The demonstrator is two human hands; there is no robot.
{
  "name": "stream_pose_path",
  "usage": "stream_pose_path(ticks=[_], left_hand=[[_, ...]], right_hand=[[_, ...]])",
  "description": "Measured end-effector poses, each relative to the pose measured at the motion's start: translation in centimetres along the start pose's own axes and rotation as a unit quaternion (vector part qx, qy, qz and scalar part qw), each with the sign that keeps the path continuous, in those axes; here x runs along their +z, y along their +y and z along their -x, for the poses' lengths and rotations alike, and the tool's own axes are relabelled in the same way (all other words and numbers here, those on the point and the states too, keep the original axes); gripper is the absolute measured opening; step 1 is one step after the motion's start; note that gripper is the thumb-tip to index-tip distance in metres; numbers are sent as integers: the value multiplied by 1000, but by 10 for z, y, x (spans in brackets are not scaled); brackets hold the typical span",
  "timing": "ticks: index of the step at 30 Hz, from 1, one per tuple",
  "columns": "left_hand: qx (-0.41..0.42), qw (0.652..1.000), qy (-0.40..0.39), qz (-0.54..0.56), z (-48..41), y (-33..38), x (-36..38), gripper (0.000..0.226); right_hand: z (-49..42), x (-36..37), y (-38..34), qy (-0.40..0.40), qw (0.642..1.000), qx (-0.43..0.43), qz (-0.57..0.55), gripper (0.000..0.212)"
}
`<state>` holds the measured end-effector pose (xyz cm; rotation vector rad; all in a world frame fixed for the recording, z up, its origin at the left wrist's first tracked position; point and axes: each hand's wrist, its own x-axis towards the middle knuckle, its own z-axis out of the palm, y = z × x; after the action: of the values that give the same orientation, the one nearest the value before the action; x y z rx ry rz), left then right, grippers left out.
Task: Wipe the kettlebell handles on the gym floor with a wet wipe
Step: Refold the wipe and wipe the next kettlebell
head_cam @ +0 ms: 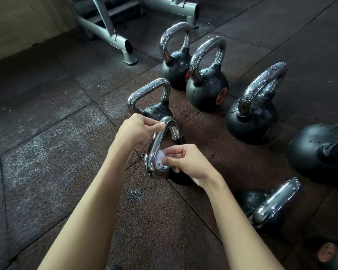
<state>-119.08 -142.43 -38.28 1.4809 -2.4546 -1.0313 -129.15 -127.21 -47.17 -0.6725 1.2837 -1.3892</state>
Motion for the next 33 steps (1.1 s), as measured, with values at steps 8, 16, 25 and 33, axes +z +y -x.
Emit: stream_pose_path(ticks=[8,16,25,33], left_hand=[[4,1000,-10,29,0,-8,-5,12],[5,998,-22,51,5,-6,-3,18],[32,999,-29,31,8,10,9,20],[111,991,-42,-64,1,52,34,56]], right_hand=[[1,11,-4,-29,999,1,20,20],[-5,6,-25,-7,860,-84,503,26],[-1,5,-23,-4,879,-60,472,13],[45,-50,-68,325,845,-130,405,14]])
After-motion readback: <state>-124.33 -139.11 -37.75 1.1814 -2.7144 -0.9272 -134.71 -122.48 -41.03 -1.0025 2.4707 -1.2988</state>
